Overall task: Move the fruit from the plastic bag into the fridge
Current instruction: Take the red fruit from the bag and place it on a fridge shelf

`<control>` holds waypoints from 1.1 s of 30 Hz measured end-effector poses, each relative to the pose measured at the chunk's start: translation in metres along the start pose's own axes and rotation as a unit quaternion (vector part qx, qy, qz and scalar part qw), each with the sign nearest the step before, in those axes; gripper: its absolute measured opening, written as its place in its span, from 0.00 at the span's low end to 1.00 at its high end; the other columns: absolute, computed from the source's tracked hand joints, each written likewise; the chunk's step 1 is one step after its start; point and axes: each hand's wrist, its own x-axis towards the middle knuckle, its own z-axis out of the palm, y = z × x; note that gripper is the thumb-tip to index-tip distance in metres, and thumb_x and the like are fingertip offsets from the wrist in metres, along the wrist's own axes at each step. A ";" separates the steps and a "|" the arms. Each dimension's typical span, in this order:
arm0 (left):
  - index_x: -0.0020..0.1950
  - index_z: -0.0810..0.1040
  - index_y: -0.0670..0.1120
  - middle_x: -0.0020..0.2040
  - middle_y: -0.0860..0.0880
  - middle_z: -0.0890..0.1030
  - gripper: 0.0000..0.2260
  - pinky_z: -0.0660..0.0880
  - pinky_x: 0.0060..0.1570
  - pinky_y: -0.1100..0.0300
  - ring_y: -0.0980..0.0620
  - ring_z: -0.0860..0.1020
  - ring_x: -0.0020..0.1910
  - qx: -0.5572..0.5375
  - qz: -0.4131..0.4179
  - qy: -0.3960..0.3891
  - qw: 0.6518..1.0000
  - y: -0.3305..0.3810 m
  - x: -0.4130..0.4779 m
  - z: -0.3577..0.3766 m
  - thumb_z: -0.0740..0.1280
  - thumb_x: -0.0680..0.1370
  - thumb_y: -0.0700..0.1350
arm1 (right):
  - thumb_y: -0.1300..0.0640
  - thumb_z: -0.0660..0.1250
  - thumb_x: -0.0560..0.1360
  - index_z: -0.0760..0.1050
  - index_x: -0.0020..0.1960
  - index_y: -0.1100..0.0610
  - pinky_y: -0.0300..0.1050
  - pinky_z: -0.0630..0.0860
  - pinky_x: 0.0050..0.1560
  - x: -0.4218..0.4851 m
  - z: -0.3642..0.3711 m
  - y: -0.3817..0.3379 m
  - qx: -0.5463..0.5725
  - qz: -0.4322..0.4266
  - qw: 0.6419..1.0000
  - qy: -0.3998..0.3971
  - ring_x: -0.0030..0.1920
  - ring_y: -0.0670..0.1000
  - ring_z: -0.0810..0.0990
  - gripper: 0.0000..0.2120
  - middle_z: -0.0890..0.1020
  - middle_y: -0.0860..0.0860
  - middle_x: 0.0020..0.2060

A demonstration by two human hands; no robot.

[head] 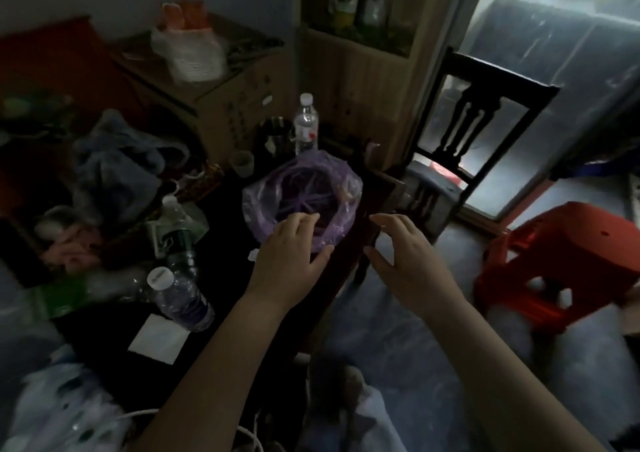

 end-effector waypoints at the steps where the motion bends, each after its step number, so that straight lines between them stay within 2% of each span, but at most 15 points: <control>1: 0.72 0.64 0.45 0.69 0.48 0.68 0.26 0.66 0.62 0.55 0.48 0.67 0.67 0.002 -0.015 -0.004 1.000 -0.004 0.007 0.005 0.62 0.78 0.56 | 0.52 0.66 0.76 0.68 0.68 0.52 0.36 0.67 0.55 0.013 0.005 0.005 0.004 -0.006 1.000 -0.010 0.62 0.48 0.72 0.22 0.71 0.47 0.64; 5: 0.74 0.61 0.46 0.70 0.47 0.67 0.28 0.69 0.62 0.51 0.47 0.66 0.68 0.001 -0.092 -0.006 0.996 -0.019 0.037 0.024 0.62 0.78 0.55 | 0.55 0.67 0.75 0.68 0.69 0.55 0.36 0.67 0.56 0.068 0.025 0.031 0.008 -0.046 0.997 -0.062 0.63 0.50 0.72 0.23 0.72 0.50 0.64; 10: 0.75 0.59 0.45 0.71 0.46 0.66 0.28 0.69 0.62 0.50 0.47 0.65 0.69 -0.005 -0.181 -0.009 0.983 -0.039 0.072 0.054 0.61 0.78 0.54 | 0.55 0.66 0.75 0.64 0.71 0.51 0.47 0.75 0.58 0.125 0.052 0.062 0.032 -0.066 0.988 -0.139 0.63 0.52 0.74 0.26 0.68 0.50 0.69; 15: 0.76 0.53 0.46 0.74 0.45 0.61 0.29 0.66 0.65 0.52 0.46 0.61 0.72 0.003 -0.224 -0.032 0.974 -0.058 0.106 0.084 0.59 0.80 0.54 | 0.57 0.62 0.77 0.61 0.73 0.53 0.48 0.72 0.62 0.174 0.087 0.086 0.050 -0.060 0.976 -0.203 0.67 0.52 0.70 0.25 0.67 0.51 0.70; 17: 0.76 0.53 0.46 0.74 0.45 0.61 0.29 0.67 0.65 0.52 0.46 0.62 0.71 0.002 -0.234 -0.037 0.972 -0.064 0.118 0.094 0.59 0.80 0.54 | 0.57 0.61 0.77 0.61 0.72 0.53 0.48 0.71 0.63 0.191 0.103 0.093 0.058 -0.061 0.973 -0.215 0.67 0.52 0.69 0.24 0.68 0.51 0.69; 21: 0.76 0.55 0.45 0.73 0.44 0.63 0.28 0.68 0.63 0.52 0.46 0.65 0.69 0.010 -0.263 -0.048 0.963 -0.079 0.140 0.116 0.60 0.79 0.52 | 0.61 0.60 0.76 0.61 0.71 0.51 0.55 0.71 0.64 0.222 0.135 0.108 0.072 -0.049 0.966 -0.242 0.67 0.55 0.69 0.24 0.70 0.52 0.67; 23: 0.76 0.55 0.45 0.72 0.44 0.64 0.28 0.68 0.62 0.52 0.45 0.66 0.69 0.030 -0.279 -0.058 0.958 -0.087 0.149 0.127 0.60 0.79 0.51 | 0.62 0.60 0.75 0.60 0.72 0.53 0.54 0.70 0.65 0.237 0.148 0.113 0.068 -0.035 0.963 -0.258 0.67 0.57 0.69 0.26 0.69 0.54 0.68; 26: 0.75 0.57 0.45 0.72 0.45 0.65 0.26 0.63 0.65 0.54 0.46 0.64 0.70 0.048 -0.270 -0.067 0.959 -0.096 0.160 0.143 0.60 0.79 0.49 | 0.60 0.62 0.75 0.58 0.74 0.55 0.48 0.68 0.63 0.254 0.164 0.120 0.022 -0.042 0.958 -0.283 0.67 0.55 0.68 0.29 0.67 0.54 0.69; 33: 0.77 0.54 0.46 0.75 0.48 0.60 0.26 0.52 0.72 0.54 0.49 0.53 0.75 0.067 -0.191 -0.105 0.974 -0.113 0.183 0.160 0.58 0.80 0.46 | 0.56 0.62 0.76 0.60 0.73 0.57 0.49 0.63 0.69 0.271 0.179 0.143 -0.069 -0.105 0.952 -0.278 0.69 0.55 0.66 0.27 0.69 0.54 0.68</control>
